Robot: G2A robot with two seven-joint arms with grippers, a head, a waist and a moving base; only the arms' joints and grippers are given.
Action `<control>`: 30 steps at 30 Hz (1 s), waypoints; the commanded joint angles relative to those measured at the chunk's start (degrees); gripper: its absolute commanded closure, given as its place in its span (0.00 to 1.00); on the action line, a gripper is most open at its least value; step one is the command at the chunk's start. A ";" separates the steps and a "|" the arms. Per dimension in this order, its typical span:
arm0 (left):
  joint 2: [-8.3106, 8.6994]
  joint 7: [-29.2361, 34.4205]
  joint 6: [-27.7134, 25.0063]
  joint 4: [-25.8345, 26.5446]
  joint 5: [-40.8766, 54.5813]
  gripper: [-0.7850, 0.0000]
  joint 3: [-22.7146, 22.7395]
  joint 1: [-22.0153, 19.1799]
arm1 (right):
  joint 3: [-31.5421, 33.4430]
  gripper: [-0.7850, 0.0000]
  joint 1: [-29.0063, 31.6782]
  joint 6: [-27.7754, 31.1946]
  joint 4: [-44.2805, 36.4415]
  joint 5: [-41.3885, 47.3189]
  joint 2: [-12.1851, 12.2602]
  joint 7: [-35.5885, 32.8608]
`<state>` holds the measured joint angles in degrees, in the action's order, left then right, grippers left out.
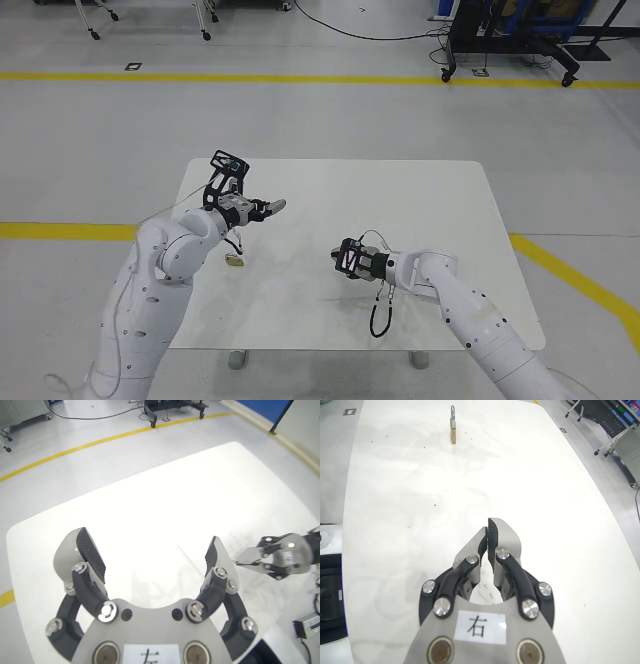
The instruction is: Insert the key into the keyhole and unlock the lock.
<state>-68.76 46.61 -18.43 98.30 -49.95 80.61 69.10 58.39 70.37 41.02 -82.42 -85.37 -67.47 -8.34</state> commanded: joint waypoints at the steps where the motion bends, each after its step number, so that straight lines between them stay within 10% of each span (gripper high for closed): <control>1: 0.37 2.48 -1.20 1.54 2.34 0.00 2.62 1.26 | 0.00 1.00 0.00 0.00 0.00 0.00 0.00 0.00; 7: 0.37 2.48 -1.20 1.54 2.34 0.00 2.62 1.26 | 2.58 1.00 0.82 2.01 -0.83 7.58 0.25 2.32; 18: 0.37 2.48 -1.20 1.54 2.34 0.00 2.62 1.26 | 8.60 1.00 -0.81 7.07 5.67 53.53 0.96 -9.05; 30: 0.37 2.48 -1.20 1.54 2.34 0.00 2.62 1.26 | 8.86 1.00 -1.21 6.33 5.13 53.13 1.10 -10.51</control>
<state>-68.39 49.09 -19.62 99.84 -47.61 83.23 70.36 67.25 69.16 47.35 -77.29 -32.23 -66.37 -18.85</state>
